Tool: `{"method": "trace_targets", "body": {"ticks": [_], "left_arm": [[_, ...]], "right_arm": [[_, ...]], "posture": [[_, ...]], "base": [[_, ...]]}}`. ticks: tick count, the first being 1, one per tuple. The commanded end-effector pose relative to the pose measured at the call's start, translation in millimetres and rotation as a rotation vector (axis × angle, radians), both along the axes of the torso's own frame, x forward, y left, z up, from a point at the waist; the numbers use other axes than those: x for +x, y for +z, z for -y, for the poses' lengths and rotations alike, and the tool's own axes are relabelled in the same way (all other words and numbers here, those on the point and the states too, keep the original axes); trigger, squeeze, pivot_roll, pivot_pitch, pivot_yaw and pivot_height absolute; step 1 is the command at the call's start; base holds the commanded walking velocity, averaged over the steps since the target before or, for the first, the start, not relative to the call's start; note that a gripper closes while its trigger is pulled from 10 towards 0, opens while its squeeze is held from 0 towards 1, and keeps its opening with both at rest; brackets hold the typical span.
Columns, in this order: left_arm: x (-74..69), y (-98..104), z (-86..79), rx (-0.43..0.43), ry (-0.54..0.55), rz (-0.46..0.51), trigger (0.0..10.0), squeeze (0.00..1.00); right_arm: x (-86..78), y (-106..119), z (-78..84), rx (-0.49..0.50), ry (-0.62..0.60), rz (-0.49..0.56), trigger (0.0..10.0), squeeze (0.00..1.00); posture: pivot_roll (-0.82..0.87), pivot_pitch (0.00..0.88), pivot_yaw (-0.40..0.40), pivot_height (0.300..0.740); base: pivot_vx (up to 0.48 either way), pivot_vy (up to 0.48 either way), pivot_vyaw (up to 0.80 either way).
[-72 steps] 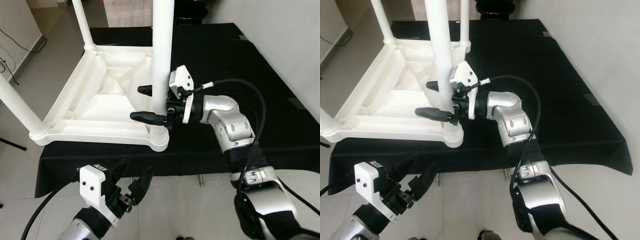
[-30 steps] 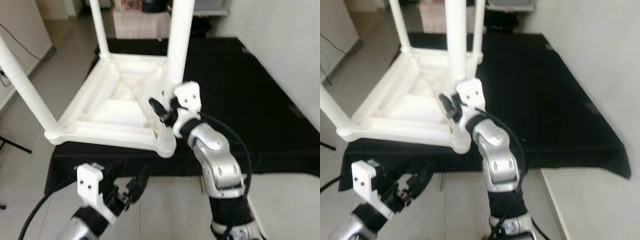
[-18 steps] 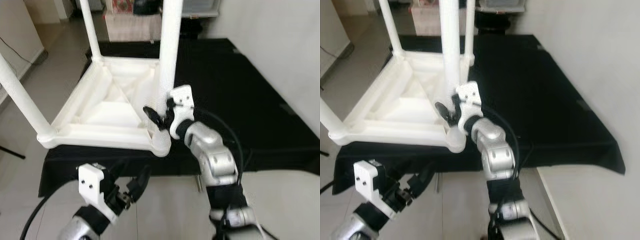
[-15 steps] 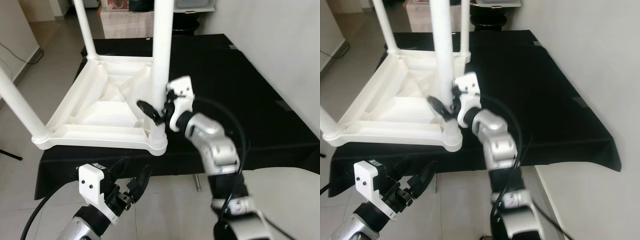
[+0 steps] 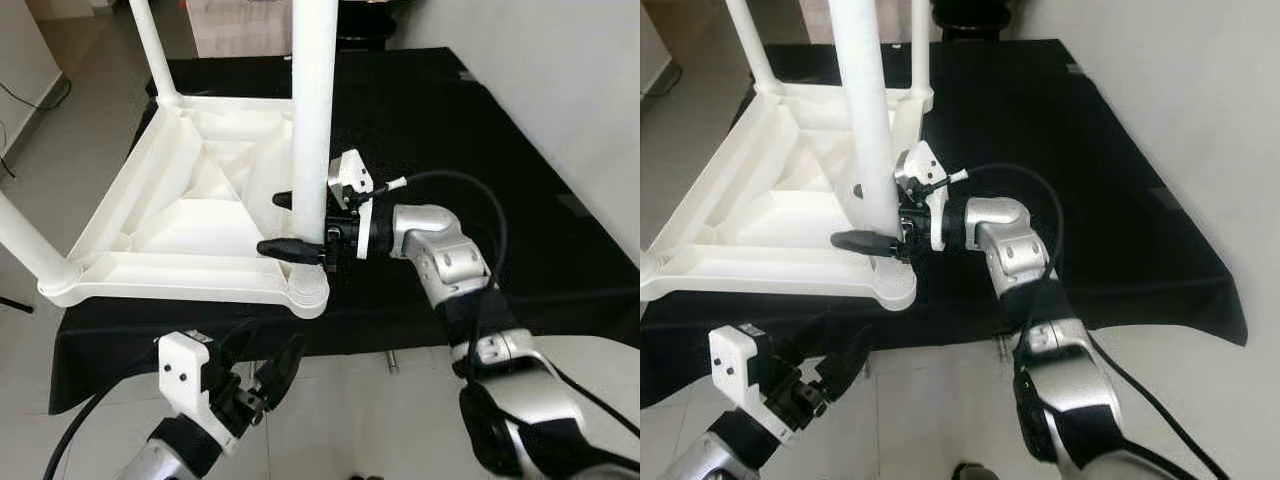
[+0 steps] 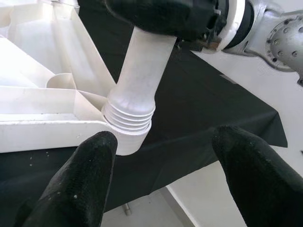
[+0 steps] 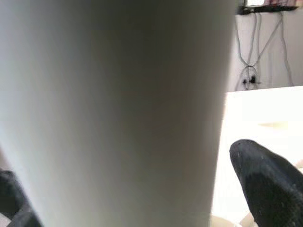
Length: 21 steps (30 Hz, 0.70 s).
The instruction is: Building children table
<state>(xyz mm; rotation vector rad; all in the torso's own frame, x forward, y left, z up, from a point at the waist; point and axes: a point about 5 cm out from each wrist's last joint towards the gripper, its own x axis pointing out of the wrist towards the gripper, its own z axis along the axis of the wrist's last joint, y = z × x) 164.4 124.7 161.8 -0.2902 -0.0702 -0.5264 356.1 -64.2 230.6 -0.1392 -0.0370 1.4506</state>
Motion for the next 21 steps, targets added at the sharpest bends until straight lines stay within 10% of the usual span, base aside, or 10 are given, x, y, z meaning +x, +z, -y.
{"method": "trace_targets", "body": {"ticks": [1, 2, 4, 21], "left_arm": [[-5.0, 2, 0.1, 0.000, -0.003, -0.004, 10.0, 0.00], [-5.0, 2, 0.1, 0.000, -0.003, -0.004, 10.0, 0.00], [-6.1, 2, 0.0, 0.000, -0.004, -0.008, 10.0, 0.00], [-6.0, 2, 0.8, -0.002, 0.000, -0.010, 10.0, 0.00]], "right_arm": [[-1.3, 2, -10.5, 0.004, 0.087, -0.004, 5.9, 0.00], [-1.3, 2, -10.5, 0.004, 0.087, -0.004, 5.9, 0.00], [0.3, 3, -11.0, 0.004, 0.094, -0.002, 0.0, 0.00], [12.5, 4, 5.1, 0.009, -0.035, 0.068, 0.0, 0.00]], "posture": [[0.06, 0.182, -0.019, 0.740], [0.06, 0.182, -0.019, 0.740], [0.06, 0.186, -0.017, 0.740], [0.04, 0.191, -0.022, 0.740]], "base": [[0.000, 0.000, 0.00], [0.000, 0.000, 0.00], [0.000, 0.000, 0.00], [0.000, 0.000, 0.00]]}}
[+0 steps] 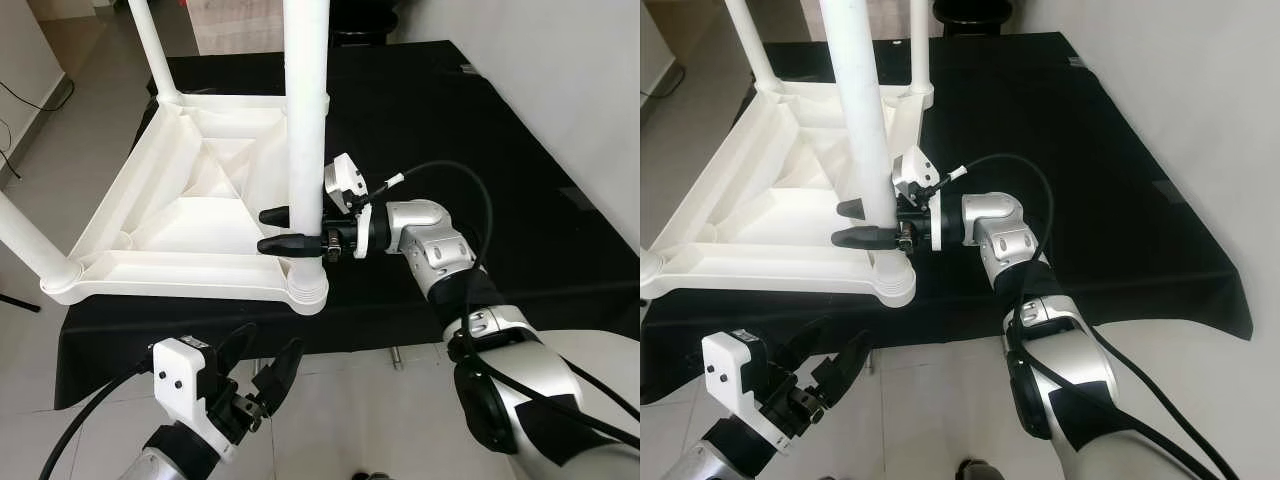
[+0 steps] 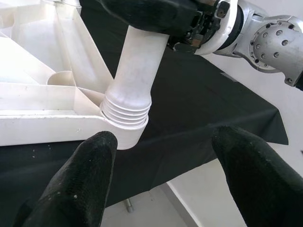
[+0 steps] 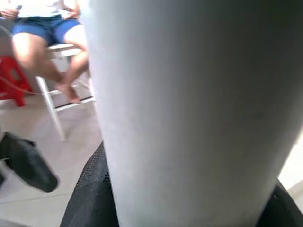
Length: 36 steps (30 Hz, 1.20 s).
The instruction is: Building children table
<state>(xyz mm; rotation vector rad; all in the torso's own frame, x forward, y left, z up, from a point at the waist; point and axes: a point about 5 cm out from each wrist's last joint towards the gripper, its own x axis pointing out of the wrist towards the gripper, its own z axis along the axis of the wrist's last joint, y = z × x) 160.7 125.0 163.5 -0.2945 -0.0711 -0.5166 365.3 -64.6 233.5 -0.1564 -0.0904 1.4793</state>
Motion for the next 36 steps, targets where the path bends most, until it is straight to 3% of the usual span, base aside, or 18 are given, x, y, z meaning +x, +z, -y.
{"method": "trace_targets", "body": {"ticks": [1, 2, 3, 4, 5, 6, 11, 17, 18, 19, 24, 25, 26, 28, 33, 34, 35, 36], "left_arm": [[-1.8, 1, 1.1, 0.001, -0.008, -0.007, 10.0, 0.00], [-1.6, 1, 0.9, -0.001, -0.007, -0.006, 10.0, 0.00], [-1.6, 1, 0.9, -0.001, -0.007, -0.006, 10.0, 0.00], [-1.6, 1, 0.3, 0.000, -0.006, -0.005, 10.0, 0.00], [-1.6, 1, 0.3, 0.000, -0.006, -0.005, 10.0, 0.00], [-0.5, 2, -1.5, -0.003, 0.000, -0.002, 10.0, 0.00], [1.1, 2, -1.6, -0.003, -0.002, -0.001, 10.0, 0.00], [3.8, 0, -1.2, -0.002, -0.004, 0.000, 10.0, 0.00], [4.3, 0, -1.3, -0.003, 0.000, 0.004, 10.0, 0.00], [4.9, 0, -1.4, -0.003, 0.004, 0.006, 10.0, 0.00], [5.5, 0, -1.7, -0.004, 0.006, 0.009, 10.0, 0.00], [6.1, 0, -1.5, -0.005, 0.005, 0.009, 10.0, 0.00], [6.1, 0, -1.5, -0.005, 0.005, 0.009, 10.0, 0.00], [7.1, 0, -1.0, -0.007, 0.000, 0.010, 10.0, 0.00], [7.4, 0, -0.3, -0.008, -0.002, 0.011, 10.0, 0.00], [7.2, 1, -0.1, -0.008, -0.001, 0.011, 10.0, 0.00], [6.8, 1, 0.0, -0.008, -0.001, 0.012, 10.0, 0.00], [6.8, 1, 0.0, -0.008, -0.001, 0.012, 10.0, 0.00]], "right_arm": [[6.3, -2, 7.7, 0.004, -0.220, 0.016, 0.0, 0.00], [7.5, -6, 9.8, 0.004, -0.380, 0.016, 0.0, 0.00], [7.5, -6, 9.8, 0.004, -0.380, 0.016, 0.0, 0.00], [9.8, -16, 15.8, -0.008, -0.745, 0.013, 0.0, 0.00], [9.8, -16, 15.8, -0.008, -0.745, 0.013, 0.0, 0.00], [-18.2, -33, 9.3, -0.013, -0.979, 0.014, 0.0, 0.00], [-23.8, -34, 3.5, 0.007, -0.997, 0.010, 0.0, 0.00], [-11.9, -28, -8.3, 0.043, -0.944, 0.015, 0.0, 0.00], [-8.9, -25, -11.5, 0.061, -0.930, 0.007, 6.9, 0.00], [-6.7, -20, -14.3, 0.089, -0.895, 0.018, 10.0, 0.00], [-9.1, -12, -18.5, 0.132, -0.864, 0.022, 10.0, 0.02], [-12.5, -5, -21.0, 0.162, -0.814, 0.022, 10.0, 1.00], [-12.5, -5, -21.0, 0.162, -0.814, 0.022, 10.0, 1.00], [-14.5, 6, -24.5, 0.182, -0.593, 0.024, 10.0, 1.00], [-13.1, 10, -21.8, 0.134, -0.408, 0.080, 10.0, 1.00], [-12.3, 10, -20.1, 0.092, -0.337, 0.109, 10.0, 0.37], [-10.8, 8, -17.8, 0.051, -0.266, 0.118, 10.0, 0.00], [-10.8, 8, -17.8, 0.051, -0.266, 0.118, 10.0, 0.00]], "posture": [[0.03, 0.189, -0.031, 0.740], [0.03, 0.190, -0.037, 0.740], [0.03, 0.190, -0.037, 0.740], [0.03, 0.192, -0.038, 0.740], [0.03, 0.192, -0.038, 0.740], [0.01, 0.209, -0.016, 0.740], [0.01, 0.192, -0.014, 0.740], [0.01, 0.176, -0.026, 0.740], [0.01, 0.176, -0.026, 0.740], [0.01, 0.175, -0.027, 0.740], [0.01, 0.174, -0.027, 0.740], [0.00, 0.170, -0.025, 0.740], [0.00, 0.170, -0.025, 0.740], [0.01, 0.170, -0.025, 0.740], [0.01, 0.169, -0.026, 0.740], [0.01, 0.170, -0.028, 0.740], [0.02, 0.171, -0.029, 0.740], [0.02, 0.171, -0.029, 0.740]], "base": [[0.000, 0.000, 0.00], [0.000, 0.000, 0.00], [0.000, 0.000, 0.00], [0.000, 0.000, 0.00], [0.000, 0.000, 0.00], [0.000, 0.000, 0.00], [0.000, 0.000, 0.00], [0.000, 0.000, 0.00], [0.000, 0.000, 0.00], [0.000, 0.000, 0.00], [0.000, 0.000, 0.00], [0.000, 0.000, 0.00], [0.000, 0.000, 0.00], [0.000, 0.000, 0.00], [0.000, 0.000, 0.00], [0.000, 0.000, 0.00], [0.000, 0.000, 0.00], [0.000, 0.000, 0.00]]}}
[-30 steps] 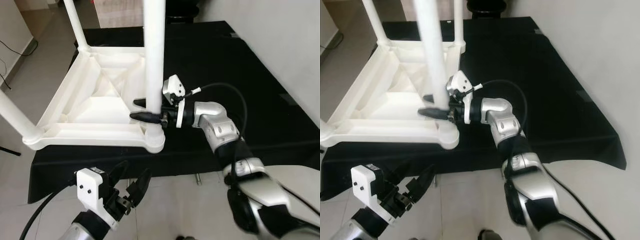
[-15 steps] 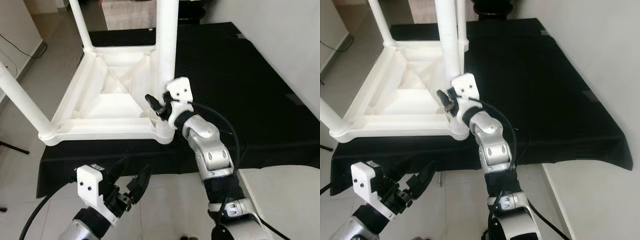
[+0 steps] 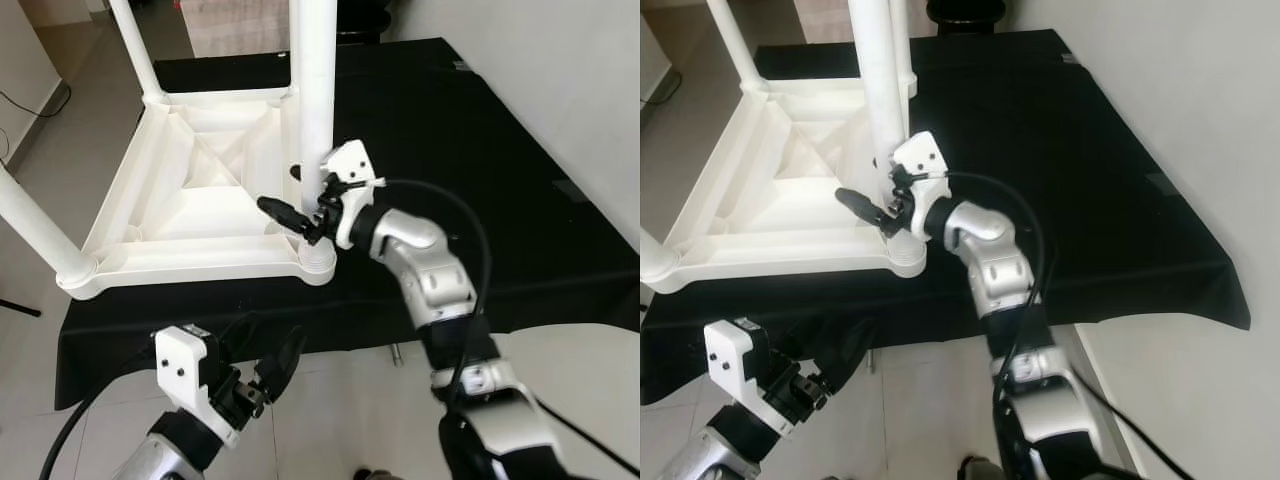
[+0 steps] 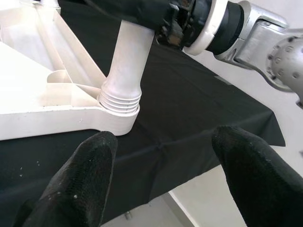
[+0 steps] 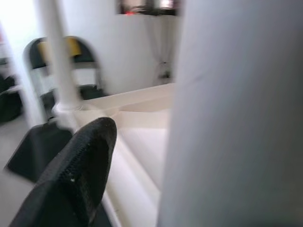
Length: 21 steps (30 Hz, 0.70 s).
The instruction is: Building children table
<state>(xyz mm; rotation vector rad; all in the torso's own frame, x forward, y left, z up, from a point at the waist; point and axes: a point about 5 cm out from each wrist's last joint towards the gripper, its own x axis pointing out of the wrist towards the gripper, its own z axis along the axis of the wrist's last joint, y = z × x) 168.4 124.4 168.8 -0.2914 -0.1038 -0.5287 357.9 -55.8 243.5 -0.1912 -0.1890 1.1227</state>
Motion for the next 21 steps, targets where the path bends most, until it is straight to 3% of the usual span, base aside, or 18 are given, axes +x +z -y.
{"method": "trace_targets", "body": {"ticks": [1, 8, 14, 15, 21], "left_arm": [[-1.6, -4, -0.4, -0.003, 0.007, -0.022, 10.0, 0.00], [-5.7, -4, -0.7, -0.002, 0.010, -0.029, 10.0, 0.00], [-8.6, -4, -0.9, -0.001, 0.007, -0.036, 10.0, 0.00], [-9.7, -5, -1.1, 0.000, 0.006, -0.040, 10.0, 0.00], [-10.4, -5, -1.0, 0.000, 0.005, -0.044, 10.0, 0.00]], "right_arm": [[-1.1, -2, -7.0, -0.049, 0.131, 0.011, 10.0, 0.00], [6.6, 9, -0.4, -0.050, 0.300, -0.052, 10.0, 0.00], [8.4, 10, 1.1, -0.044, 0.358, -0.079, 10.0, 0.00], [8.3, 8, 1.0, -0.051, 0.387, -0.088, 0.0, 0.00], [9.4, 8, 3.3, -0.046, 0.415, -0.088, 0.0, 0.00]], "posture": [[0.02, 0.172, -0.029, 0.740], [0.04, 0.185, -0.026, 0.740], [0.04, 0.191, -0.021, 0.740], [0.04, 0.192, -0.020, 0.740], [0.05, 0.188, -0.018, 0.740]], "base": [[0.000, 0.000, 0.00], [0.000, 0.000, 0.00], [0.000, 0.000, 0.00], [0.000, 0.000, 0.00], [0.000, 0.000, 0.00]]}}
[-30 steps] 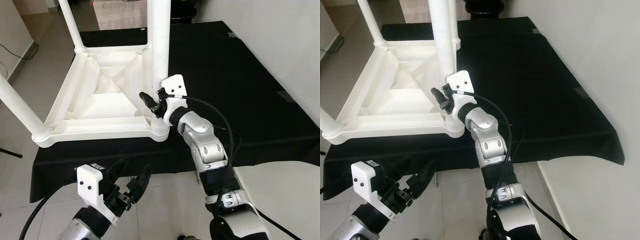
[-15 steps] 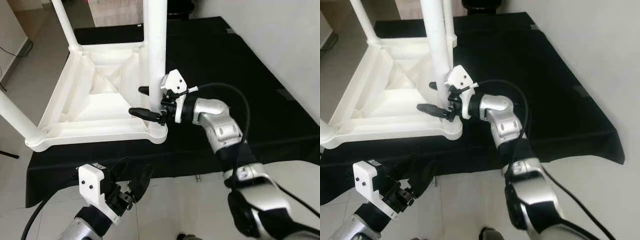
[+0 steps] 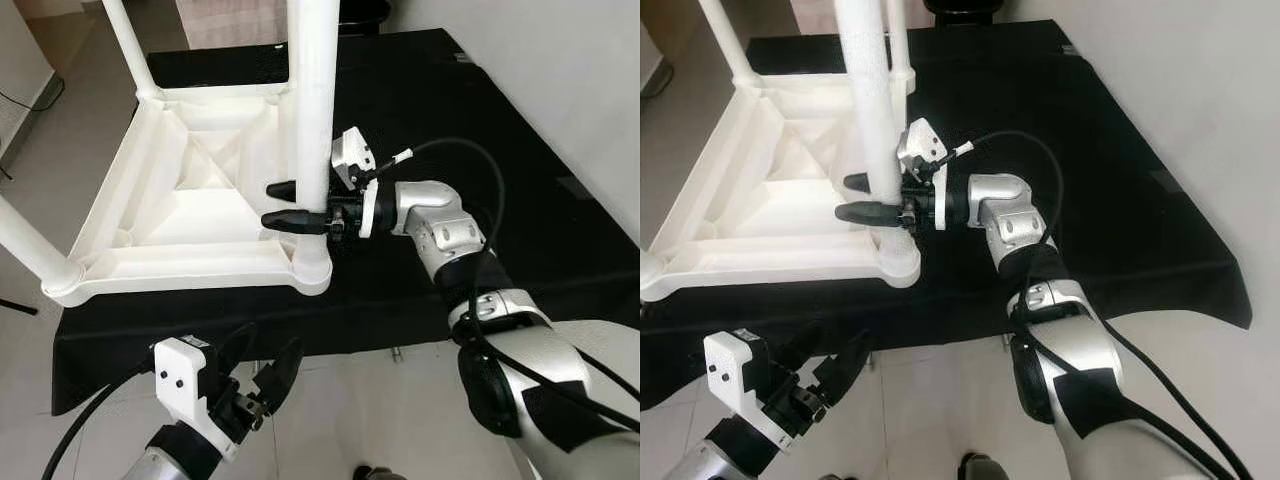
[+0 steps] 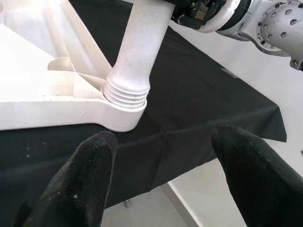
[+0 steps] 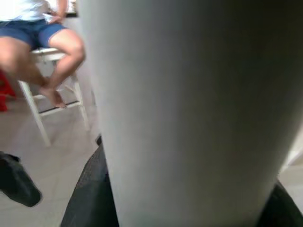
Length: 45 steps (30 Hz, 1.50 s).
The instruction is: Building children table
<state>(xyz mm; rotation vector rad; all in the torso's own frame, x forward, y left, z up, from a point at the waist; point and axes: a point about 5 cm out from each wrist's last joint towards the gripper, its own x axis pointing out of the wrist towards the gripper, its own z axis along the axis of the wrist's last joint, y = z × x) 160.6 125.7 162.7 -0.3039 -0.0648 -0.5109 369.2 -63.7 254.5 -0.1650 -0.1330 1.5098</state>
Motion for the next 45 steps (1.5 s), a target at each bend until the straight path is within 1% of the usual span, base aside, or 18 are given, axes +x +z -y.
{"method": "trace_targets", "body": {"ticks": [1, 14, 15, 17, 18, 19, 20, 22, 25, 28, 29, 30, 31, 34, 35, 36, 37, 45], "left_arm": [[-2.4, 1, 0.2, 0.003, -0.007, -0.002, 10.0, 0.00], [-0.5, -1, 0.6, 0.001, -0.006, 0.001, 10.0, 0.00], [-0.5, -1, 0.2, 0.001, -0.006, 0.003, 10.0, 0.00], [-0.5, -1, 0.2, 0.001, -0.006, 0.003, 10.0, 0.00], [-0.4, 0, -0.7, 0.000, -0.004, 0.005, 10.0, 0.00], [-0.4, 0, -0.7, 0.000, -0.004, 0.005, 10.0, 0.00], [1.1, 0, -1.2, 0.000, -0.005, 0.007, 10.0, 0.00], [1.1, 0, -1.2, 0.000, -0.005, 0.007, 10.0, 0.00], [3.7, 0, -1.4, 0.002, -0.009, 0.010, 10.0, 0.00], [5.8, -1, -1.4, 0.004, -0.010, 0.012, 10.0, 0.00], [6.5, -1, -1.7, 0.005, -0.004, 0.017, 10.0, 0.00], [6.5, -1, -1.7, 0.005, -0.004, 0.017, 10.0, 0.00], [7.1, 0, -1.8, 0.005, 0.000, 0.020, 10.0, 0.00], [8.0, 1, -2.0, 0.005, 0.010, 0.027, 10.0, 0.00], [8.1, 1, -2.0, 0.005, 0.011, 0.028, 10.0, 0.00], [8.1, 1, -2.0, 0.005, 0.011, 0.028, 10.0, 0.00], [8.1, 1, -1.8, 0.004, 0.012, 0.029, 10.0, 0.00], [6.3, 2, -0.4, 0.002, 0.008, 0.028, 10.0, 0.00]], "right_arm": [[-1.1, -3, -3.6, 0.009, 0.031, -0.017, 0.0, 0.00], [8.5, -1, 15.0, 0.030, -0.163, 0.055, 0.0, 0.00], [15.6, -13, 16.8, 0.022, -0.452, 0.049, 0.0, 0.00], [15.6, -13, 16.8, 0.022, -0.452, 0.049, 0.0, 0.00], [13.4, -33, 21.1, -0.002, -0.800, 0.036, 0.0, 0.00], [13.4, -33, 21.1, -0.002, -0.800, 0.036, 0.0, 0.00], [-4.7, -49, 13.3, 0.003, -0.972, 0.029, 0.0, 0.00], [-4.7, -49, 13.3, 0.003, -0.972, 0.029, 0.0, 0.00], [-26.8, -60, -6.4, 0.045, -1.029, -0.016, 0.0, 0.00], [-21.3, -56, -20.5, 0.079, -0.963, -0.022, 0.0, 0.00], [-16.5, -52, -23.3, 0.101, -0.936, -0.018, 7.3, 0.00], [-16.5, -52, -23.3, 0.101, -0.936, -0.018, 7.3, 0.00], [-13.4, -48, -24.2, 0.122, -0.920, -0.016, 10.0, 0.00], [-7.6, -38, -27.7, 0.174, -0.805, -0.021, 10.0, 0.00], [-6.1, -34, -28.4, 0.189, -0.763, -0.019, 10.0, 0.16], [-6.1, -34, -28.4, 0.189, -0.763, -0.019, 10.0, 0.16], [-6.6, -29, -30.2, 0.195, -0.698, -0.014, 10.0, 1.00], [-0.3, -4, -24.7, 0.139, -0.420, 0.039, 10.0, 1.00]], "posture": [[0.05, 0.186, -0.019, 0.740], [0.03, 0.171, -0.026, 0.740], [0.02, 0.173, -0.038, 0.740], [0.02, 0.173, -0.038, 0.740], [0.01, 0.180, -0.036, 0.740], [0.01, 0.180, -0.036, 0.740], [0.00, 0.189, -0.028, 0.740], [0.00, 0.189, -0.028, 0.740], [0.01, 0.169, -0.027, 0.740], [0.01, 0.160, -0.033, 0.740], [0.01, 0.159, -0.038, 0.740], [0.01, 0.159, -0.038, 0.740], [0.01, 0.159, -0.042, 0.740], [0.01, 0.159, -0.046, 0.740], [0.01, 0.159, -0.046, 0.740], [0.01, 0.159, -0.046, 0.740], [0.01, 0.157, -0.046, 0.740], [0.03, 0.167, -0.049, 0.740]], "base": [[0.000, 0.000, 0.00], [0.000, 0.000, 0.00], [0.000, 0.000, 0.00], [0.000, 0.000, 0.00], [0.000, 0.000, 0.00], [0.000, 0.000, 0.00], [0.000, 0.000, 0.00], [0.000, 0.000, 0.00], [0.000, 0.000, 0.00], [0.000, 0.000, 0.00], [0.000, 0.000, 0.00], [0.000, 0.000, 0.00], [0.000, 0.000, 0.00], [0.000, 0.000, 0.00], [0.000, 0.000, 0.00], [0.000, 0.000, 0.00], [0.000, 0.000, 0.00], [0.000, 0.000, 0.00]]}}
